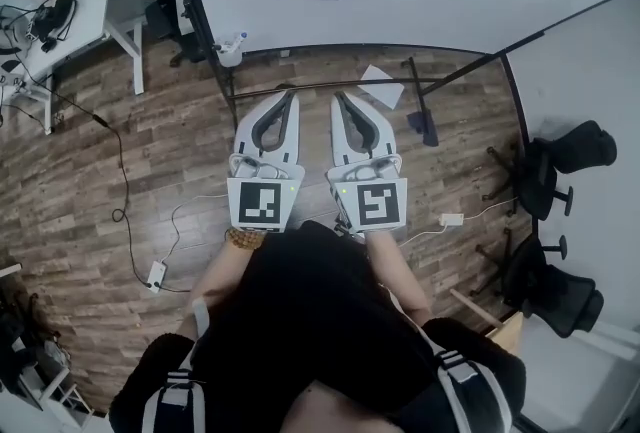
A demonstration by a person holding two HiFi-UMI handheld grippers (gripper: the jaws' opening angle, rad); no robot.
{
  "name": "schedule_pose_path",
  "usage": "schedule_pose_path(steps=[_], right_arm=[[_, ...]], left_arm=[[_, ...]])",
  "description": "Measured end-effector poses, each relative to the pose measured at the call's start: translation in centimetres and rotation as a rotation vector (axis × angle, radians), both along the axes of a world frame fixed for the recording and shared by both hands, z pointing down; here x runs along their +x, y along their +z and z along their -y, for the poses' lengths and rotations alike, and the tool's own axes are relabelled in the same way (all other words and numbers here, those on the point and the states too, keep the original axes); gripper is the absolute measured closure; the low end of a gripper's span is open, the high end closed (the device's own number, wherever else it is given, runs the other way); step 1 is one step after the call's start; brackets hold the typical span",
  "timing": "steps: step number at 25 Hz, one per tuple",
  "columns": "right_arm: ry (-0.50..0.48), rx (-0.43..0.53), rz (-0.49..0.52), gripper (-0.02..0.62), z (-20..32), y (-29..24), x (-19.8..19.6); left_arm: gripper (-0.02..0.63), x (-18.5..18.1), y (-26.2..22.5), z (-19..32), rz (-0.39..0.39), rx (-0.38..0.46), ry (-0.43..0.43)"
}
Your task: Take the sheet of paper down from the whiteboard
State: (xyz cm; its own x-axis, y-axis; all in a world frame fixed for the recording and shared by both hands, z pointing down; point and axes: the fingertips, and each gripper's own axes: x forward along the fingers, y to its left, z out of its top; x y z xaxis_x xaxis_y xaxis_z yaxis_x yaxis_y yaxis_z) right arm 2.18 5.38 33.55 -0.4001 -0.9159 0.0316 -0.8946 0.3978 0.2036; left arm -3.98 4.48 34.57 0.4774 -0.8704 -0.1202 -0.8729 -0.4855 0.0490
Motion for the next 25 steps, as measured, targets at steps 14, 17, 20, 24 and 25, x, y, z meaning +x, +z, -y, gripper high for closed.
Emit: schedule_pose_path(steps=[14,17,20,24,25], right_arm=[[0.023,0.005,0.005,0.597,8.0,0.3,3.0],[0.002,0.015,0.021,0.597,10.2,0.1,4.3],[-0.018,0.029,0.038,0.597,12.3,-0.6,5.6],[-0.019,0.092,0.025,0.597,14.7,-1.5,7.1],[-0.022,0.091,0.023,0.597,15.2,-1.4,7.4]], left_arm=[[0.597,2.2,3.2,8.5,0.017,-0.089,-0.002],[0.597,3.2,3.0,10.3,0.034,-0.092,-0.026],[0.597,4.4,2.5,12.3,0.043,-0.086,-0.055],[0.597,5.5,2.3,14.7,0.068,-0.074,-0.091],[0.597,5.7,2.2,15.1,0.063,-0.071,-0.106]])
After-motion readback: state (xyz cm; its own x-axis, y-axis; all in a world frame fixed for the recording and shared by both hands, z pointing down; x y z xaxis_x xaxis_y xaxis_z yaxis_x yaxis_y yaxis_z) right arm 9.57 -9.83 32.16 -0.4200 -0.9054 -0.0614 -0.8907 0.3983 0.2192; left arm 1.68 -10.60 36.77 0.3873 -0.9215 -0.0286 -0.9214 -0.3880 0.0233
